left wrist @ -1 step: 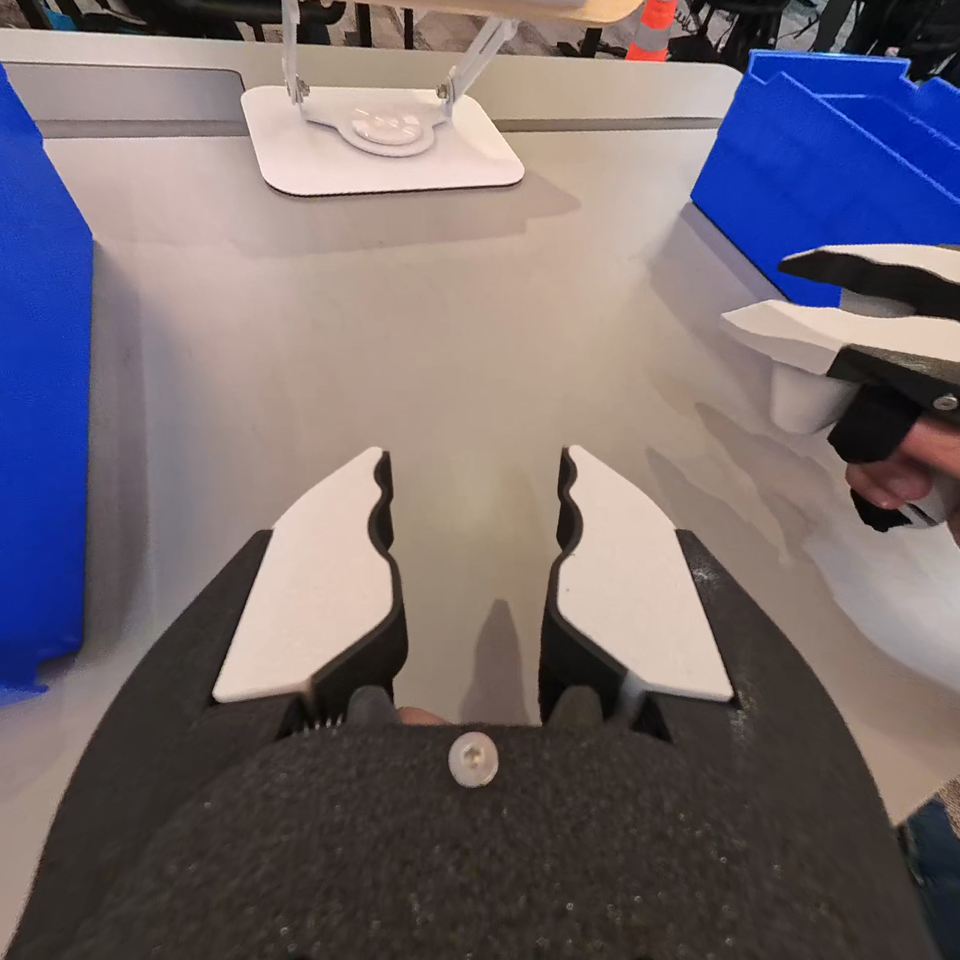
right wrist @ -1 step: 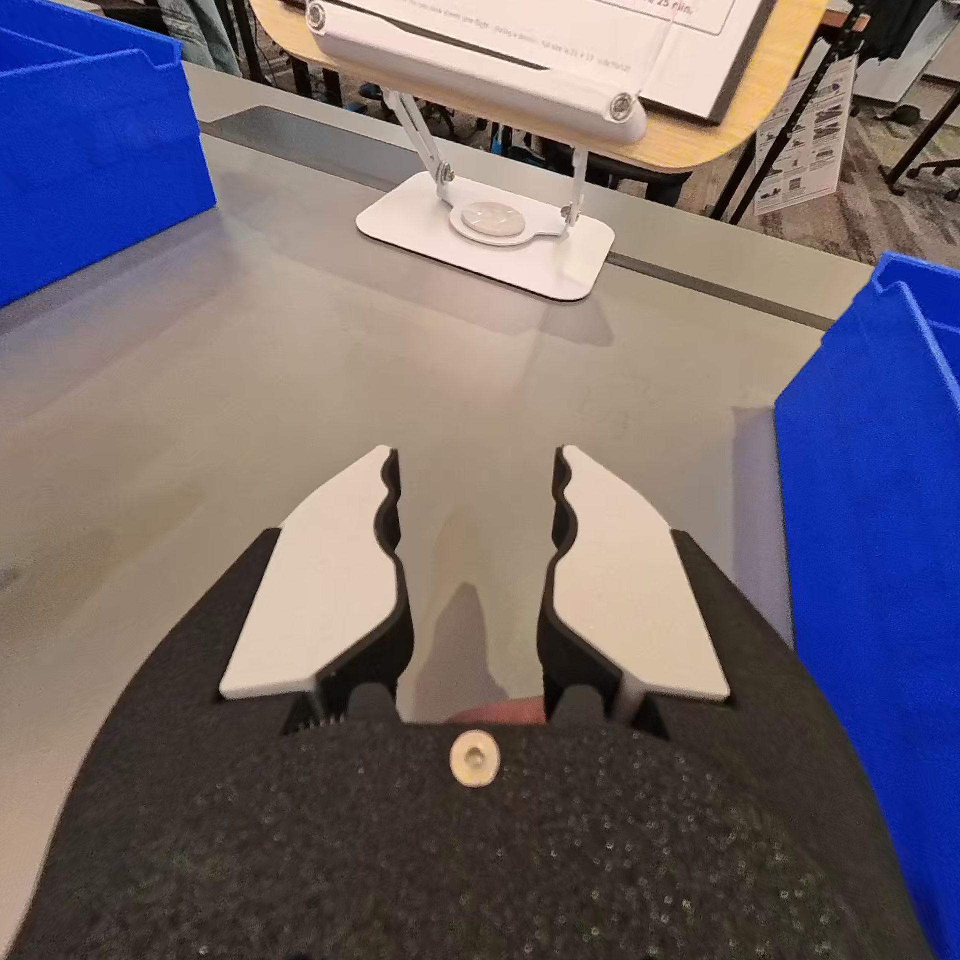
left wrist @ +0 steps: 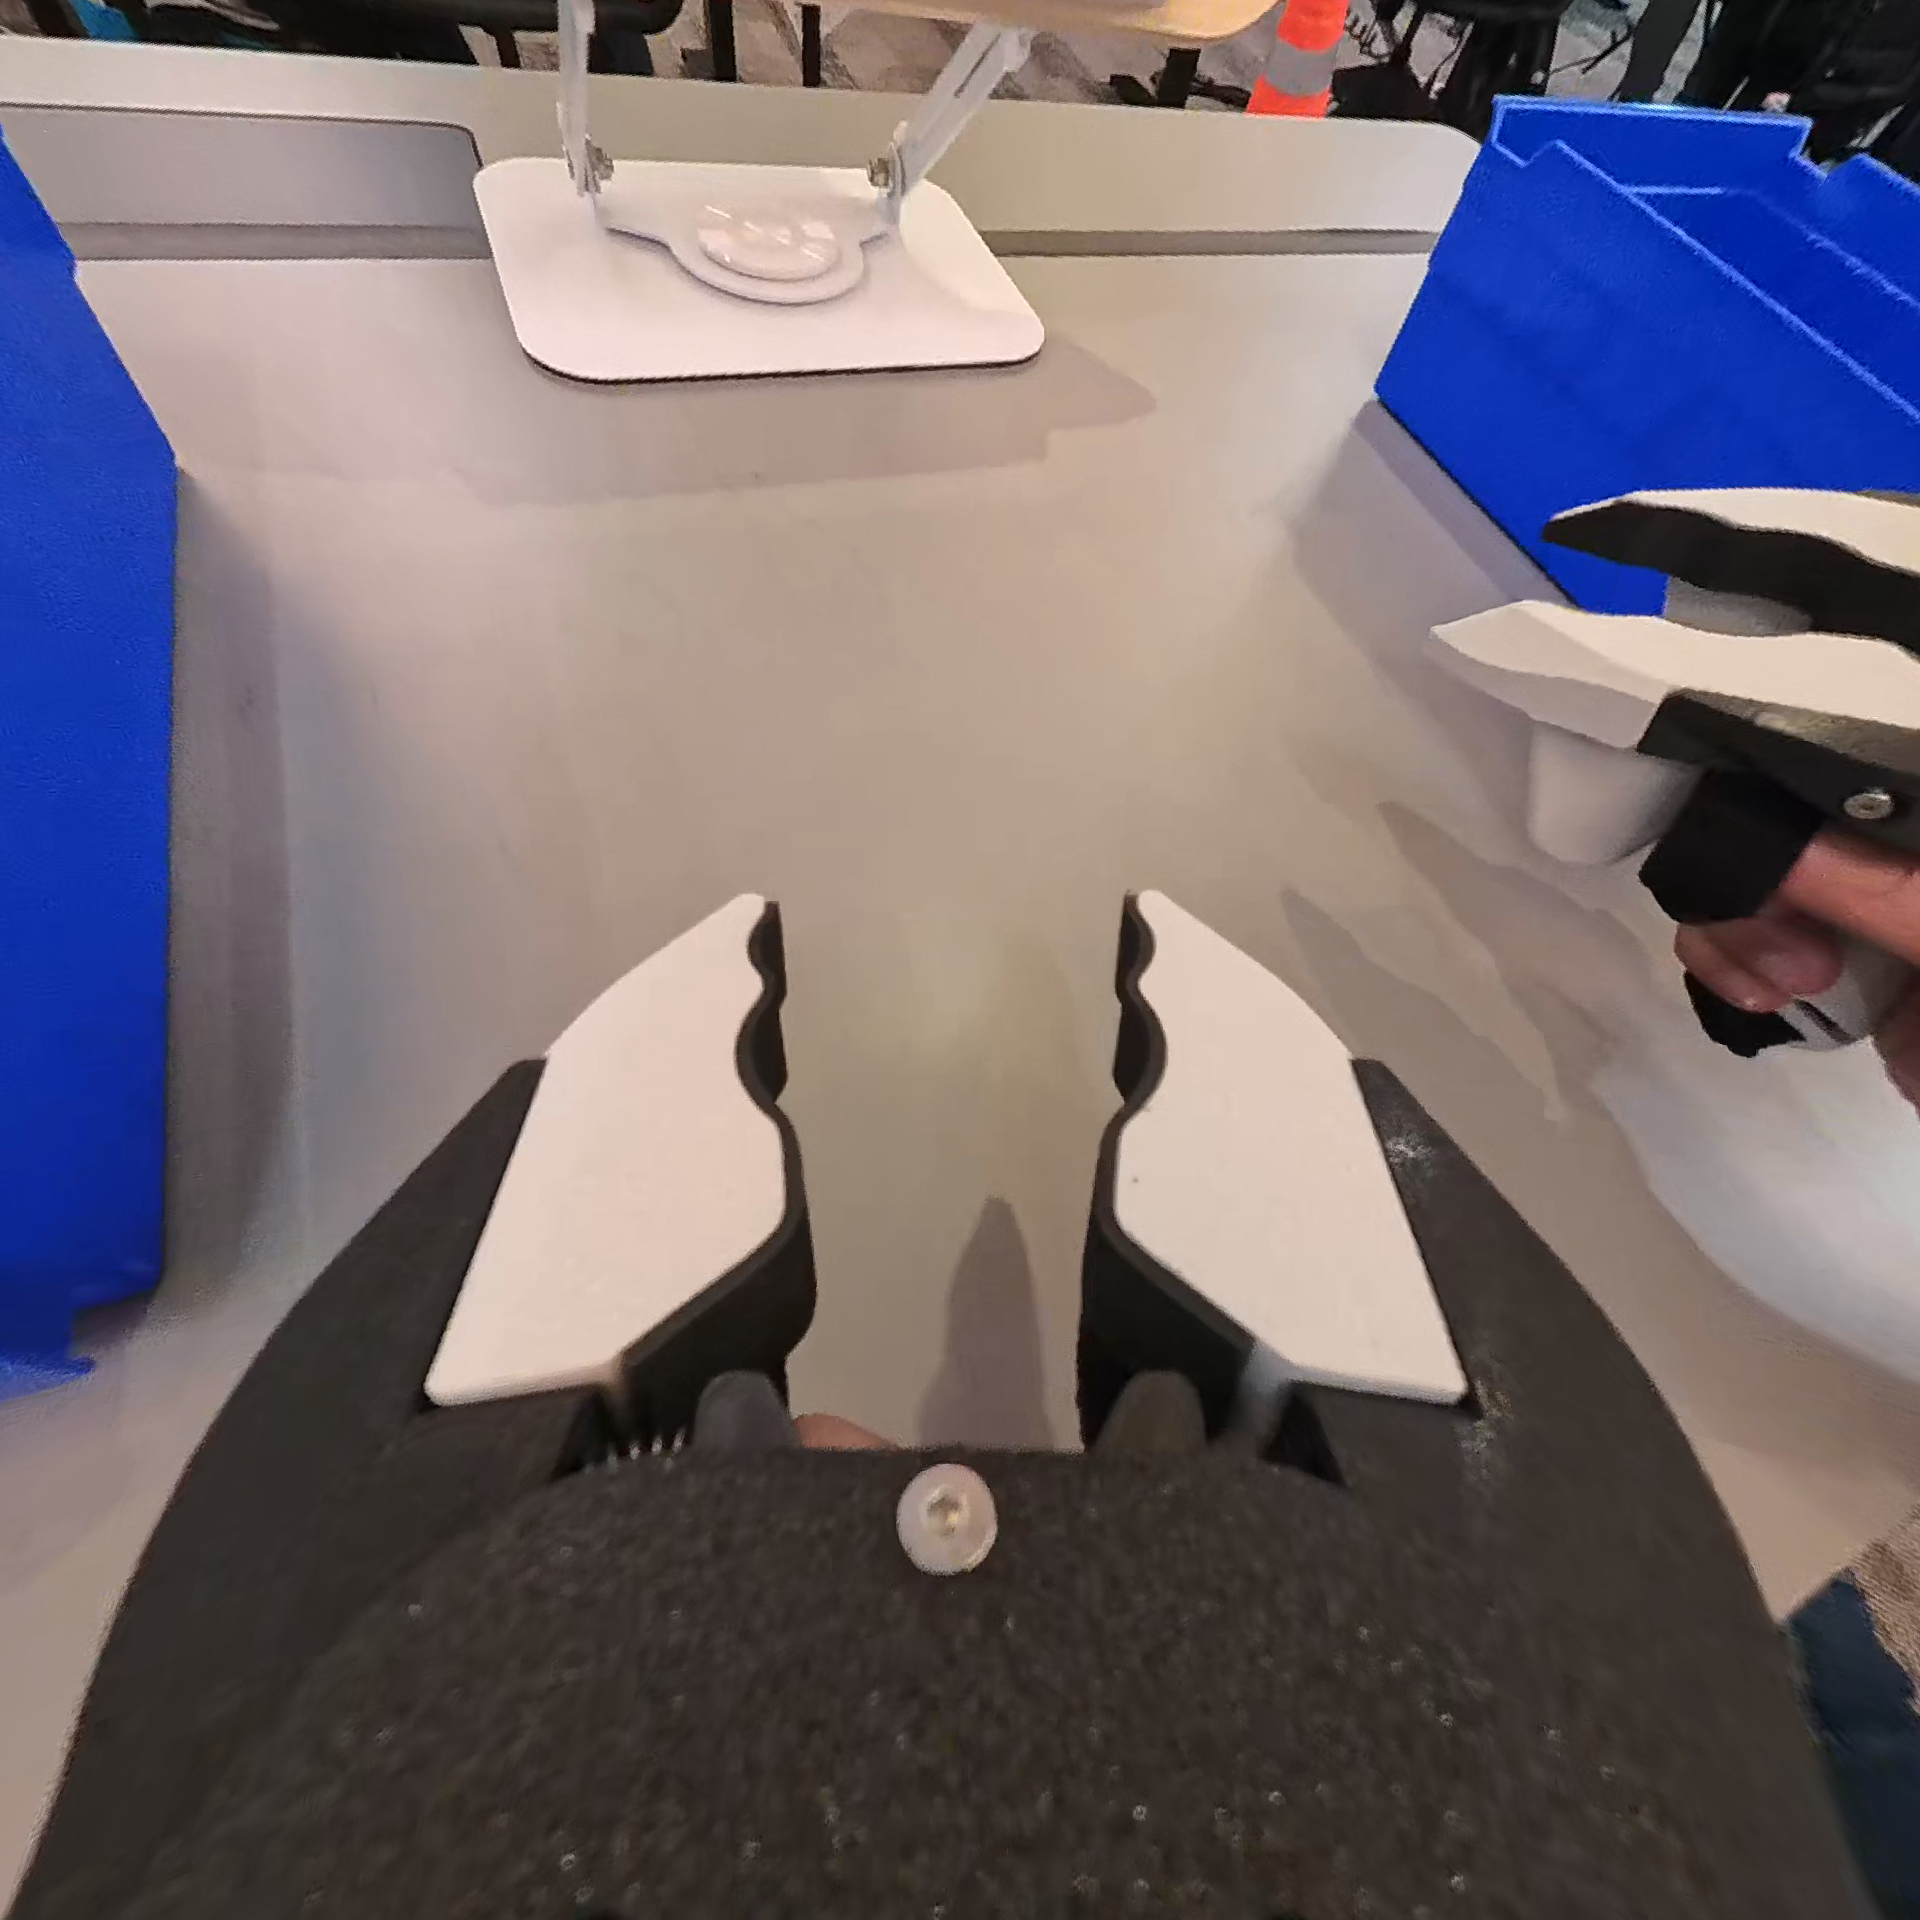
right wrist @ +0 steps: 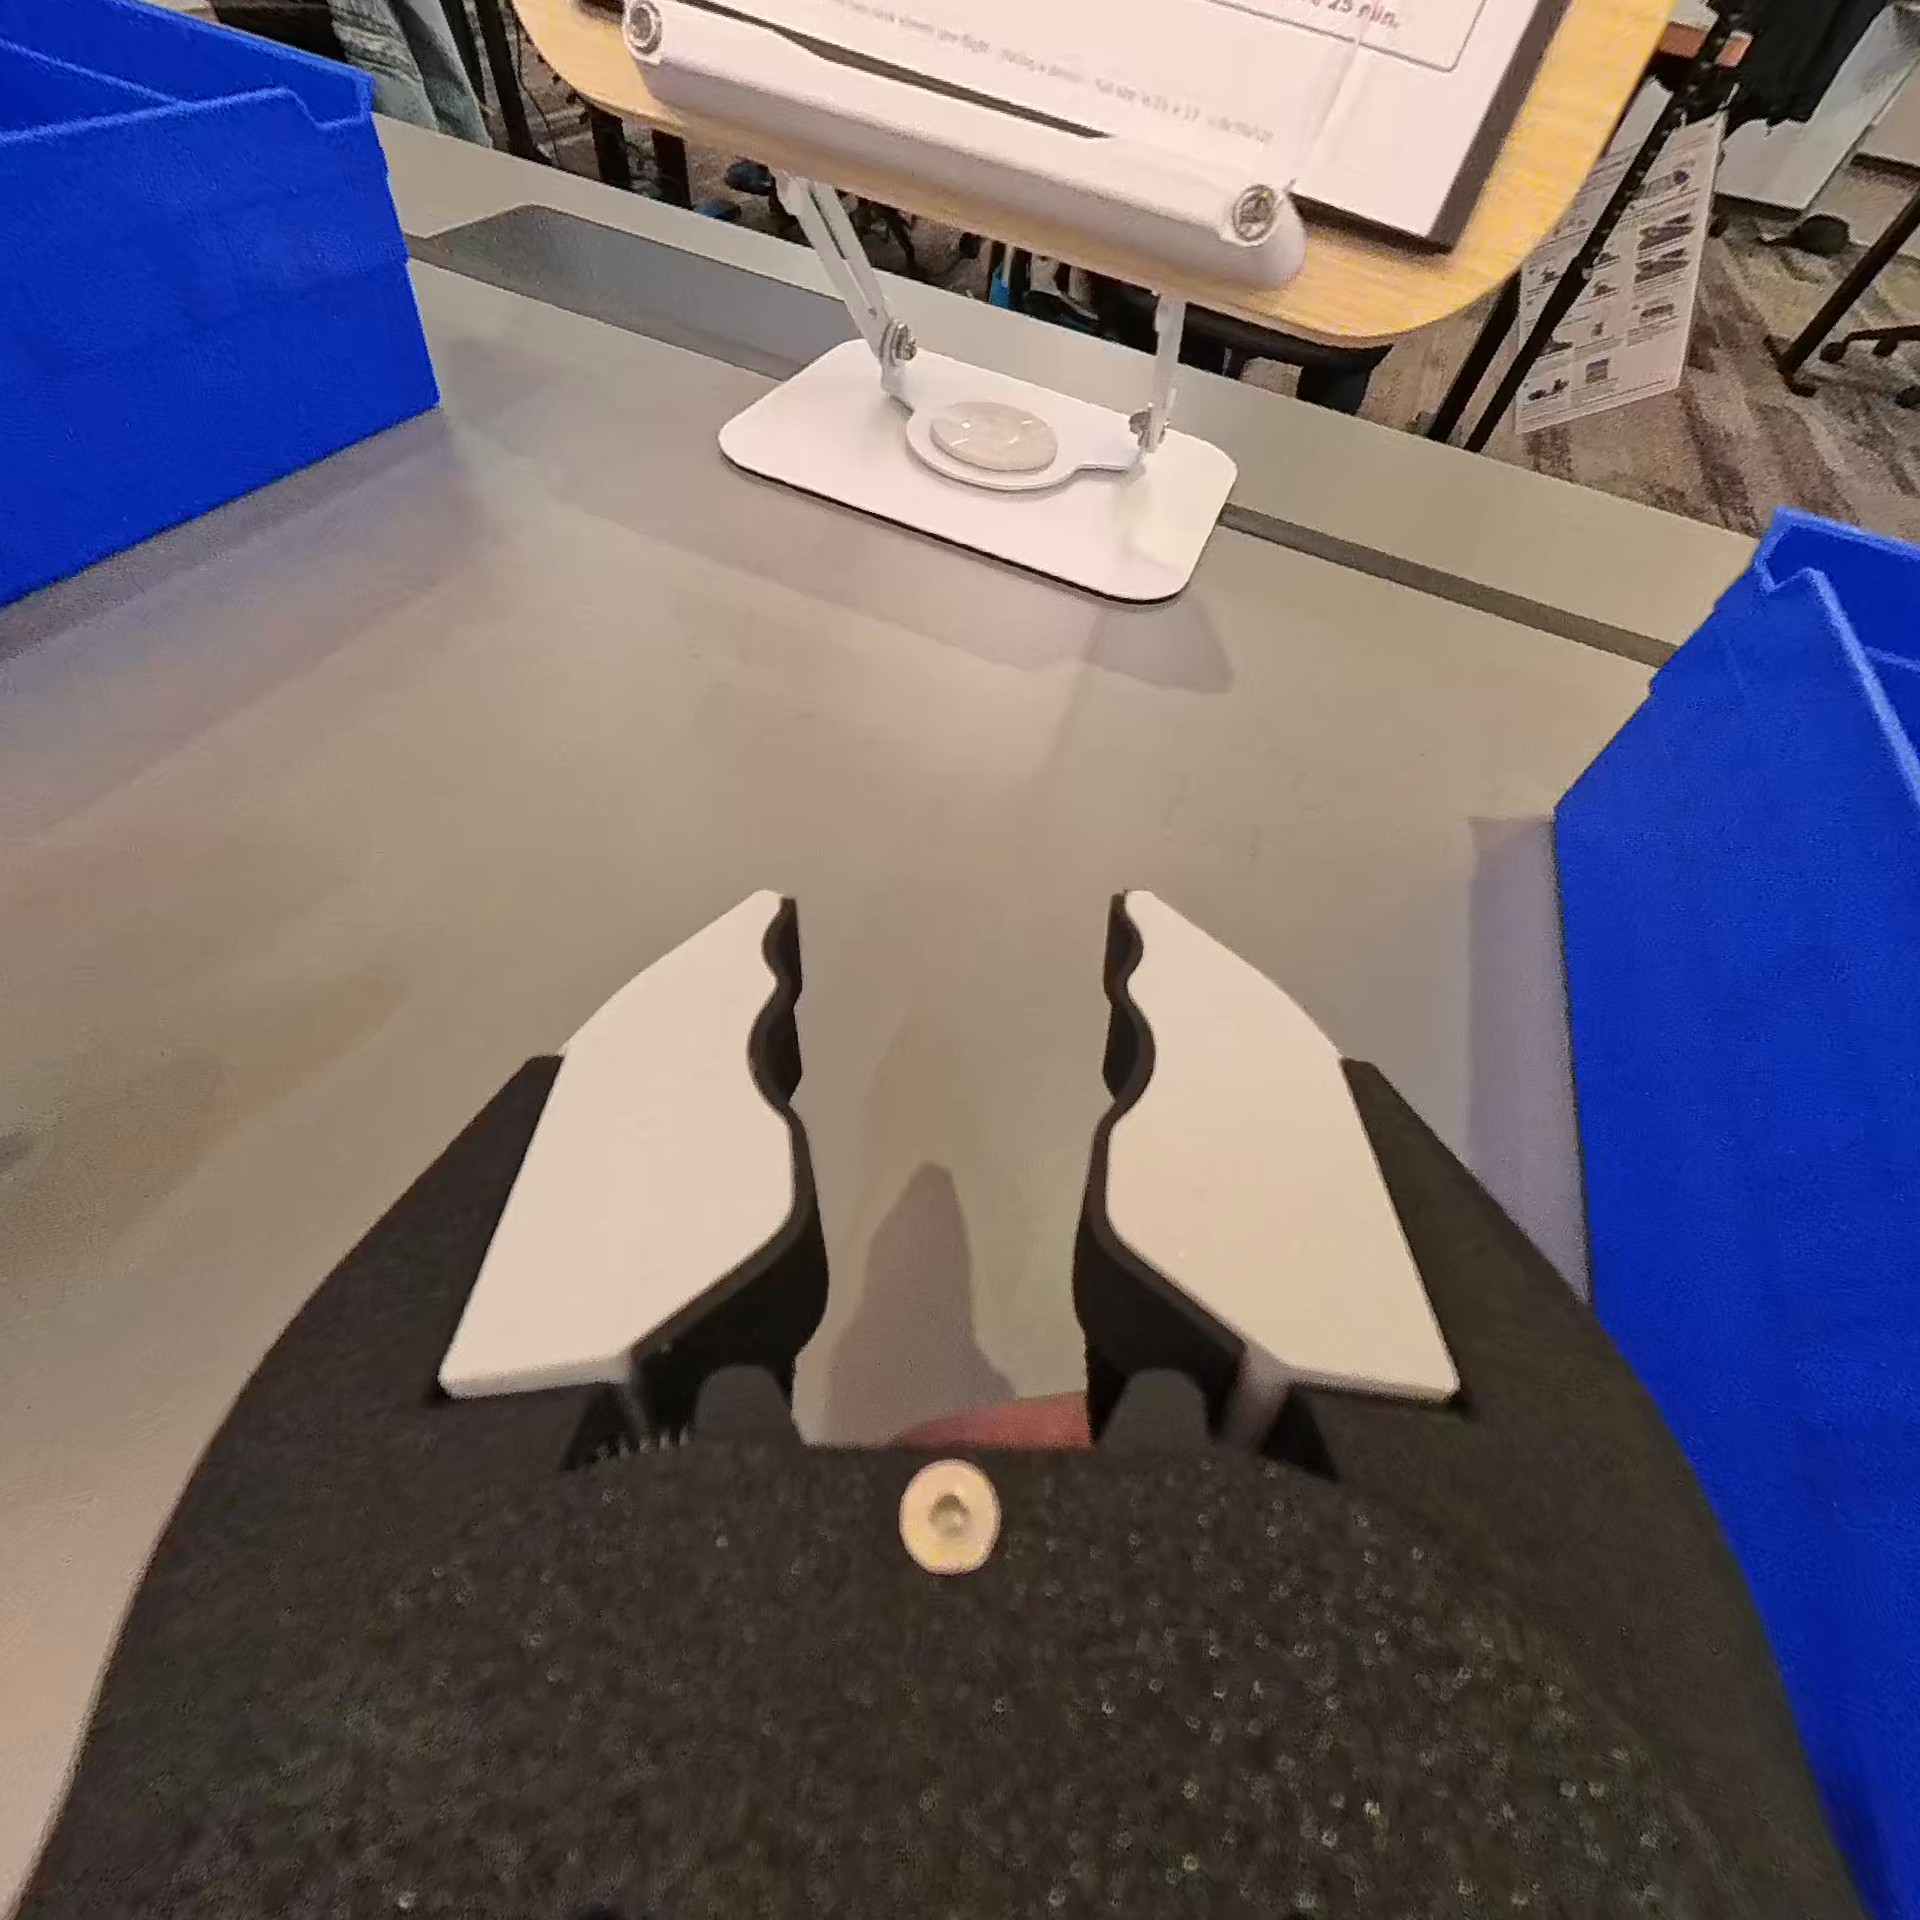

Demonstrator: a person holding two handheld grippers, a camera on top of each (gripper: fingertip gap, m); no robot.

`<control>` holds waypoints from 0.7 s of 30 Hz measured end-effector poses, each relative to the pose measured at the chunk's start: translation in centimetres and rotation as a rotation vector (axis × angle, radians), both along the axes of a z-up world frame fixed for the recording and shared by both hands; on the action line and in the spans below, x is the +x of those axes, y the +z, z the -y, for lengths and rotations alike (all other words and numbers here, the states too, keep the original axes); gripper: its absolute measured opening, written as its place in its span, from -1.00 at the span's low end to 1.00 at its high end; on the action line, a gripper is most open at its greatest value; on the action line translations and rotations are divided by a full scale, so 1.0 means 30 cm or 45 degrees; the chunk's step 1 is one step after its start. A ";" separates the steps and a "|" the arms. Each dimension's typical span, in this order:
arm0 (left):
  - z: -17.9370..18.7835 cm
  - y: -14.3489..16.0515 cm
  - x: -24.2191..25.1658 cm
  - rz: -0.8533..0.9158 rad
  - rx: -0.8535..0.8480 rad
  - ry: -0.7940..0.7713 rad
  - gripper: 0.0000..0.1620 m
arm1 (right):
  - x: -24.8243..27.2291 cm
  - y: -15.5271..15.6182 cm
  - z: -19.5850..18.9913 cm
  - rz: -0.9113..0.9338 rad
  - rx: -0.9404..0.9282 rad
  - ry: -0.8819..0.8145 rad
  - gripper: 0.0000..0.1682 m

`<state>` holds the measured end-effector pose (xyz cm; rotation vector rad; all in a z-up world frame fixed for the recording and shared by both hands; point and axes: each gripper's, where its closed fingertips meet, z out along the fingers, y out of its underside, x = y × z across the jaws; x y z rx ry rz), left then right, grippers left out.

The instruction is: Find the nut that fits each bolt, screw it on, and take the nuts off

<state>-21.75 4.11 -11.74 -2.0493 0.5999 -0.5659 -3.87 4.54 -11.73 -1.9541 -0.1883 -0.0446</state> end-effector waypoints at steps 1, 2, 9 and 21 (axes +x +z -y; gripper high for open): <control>0.004 0.004 -0.003 0.008 -0.007 -0.003 -0.25 | -0.001 -0.004 -0.001 0.010 -0.005 0.003 -0.33; 0.005 0.007 -0.008 0.008 -0.010 -0.002 -0.25 | -0.002 -0.010 -0.001 0.016 -0.012 0.010 -0.33; 0.015 -0.010 -0.049 -0.046 -0.031 -0.001 -0.22 | 0.016 -0.046 -0.002 0.008 -0.055 0.008 -0.34; -0.103 0.229 -0.435 -0.415 -0.126 -0.141 -0.25 | 0.026 -0.054 -0.010 0.020 -0.076 0.020 -0.36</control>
